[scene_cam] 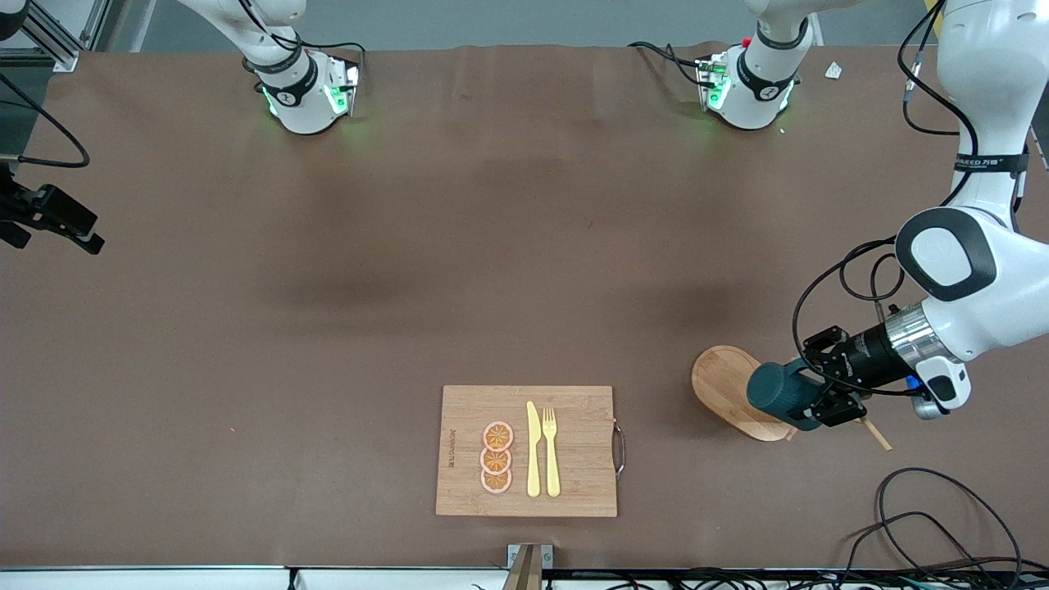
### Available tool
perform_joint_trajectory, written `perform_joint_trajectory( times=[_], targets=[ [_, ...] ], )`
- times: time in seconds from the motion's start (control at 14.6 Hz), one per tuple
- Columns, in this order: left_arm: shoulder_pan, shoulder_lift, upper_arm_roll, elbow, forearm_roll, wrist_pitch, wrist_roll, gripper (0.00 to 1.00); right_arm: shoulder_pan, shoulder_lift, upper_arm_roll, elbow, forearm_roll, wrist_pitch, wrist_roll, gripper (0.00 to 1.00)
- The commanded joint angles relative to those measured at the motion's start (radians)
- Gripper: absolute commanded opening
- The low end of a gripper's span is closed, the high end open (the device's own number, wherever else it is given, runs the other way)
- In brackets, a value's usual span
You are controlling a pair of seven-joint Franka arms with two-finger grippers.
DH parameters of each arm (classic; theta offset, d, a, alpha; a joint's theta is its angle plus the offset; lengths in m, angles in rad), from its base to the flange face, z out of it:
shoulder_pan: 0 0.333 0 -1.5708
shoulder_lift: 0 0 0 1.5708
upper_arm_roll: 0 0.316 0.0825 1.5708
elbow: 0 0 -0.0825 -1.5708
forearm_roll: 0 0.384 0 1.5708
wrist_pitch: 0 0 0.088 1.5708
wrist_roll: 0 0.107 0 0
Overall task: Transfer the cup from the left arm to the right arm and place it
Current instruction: 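Lift the mug off the stand and carry it toward the table middle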
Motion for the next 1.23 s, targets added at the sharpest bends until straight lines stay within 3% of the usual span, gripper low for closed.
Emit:
perform_joint_trajectory(
  times=[0.0, 0.21, 0.55, 0.96, 1.16],
  targets=[
    [-0.003, -0.033, -0.024, 0.006, 0.001, -0.004, -0.017, 0.60, -0.016, -0.021, 0.006, -0.023, 0.020, 0.008, -0.012, 1.00],
    [-0.061, -0.066, -0.041, 0.006, 0.009, -0.013, -0.110, 0.60, -0.016, -0.022, 0.006, -0.023, 0.020, 0.008, -0.012, 1.00],
    [-0.291, -0.054, -0.041, 0.070, 0.377, -0.009, -0.417, 0.60, -0.016, -0.022, 0.006, -0.023, 0.020, 0.008, -0.012, 1.00],
    [-0.537, 0.051, -0.037, 0.117, 0.714, 0.072, -0.656, 0.60, -0.016, -0.022, 0.004, -0.023, 0.020, 0.008, -0.012, 1.00],
    [-0.640, 0.102, -0.032, 0.120, 0.973, 0.072, -0.773, 0.60, -0.016, -0.022, 0.004, -0.023, 0.020, 0.008, -0.012, 1.00]
  ],
)
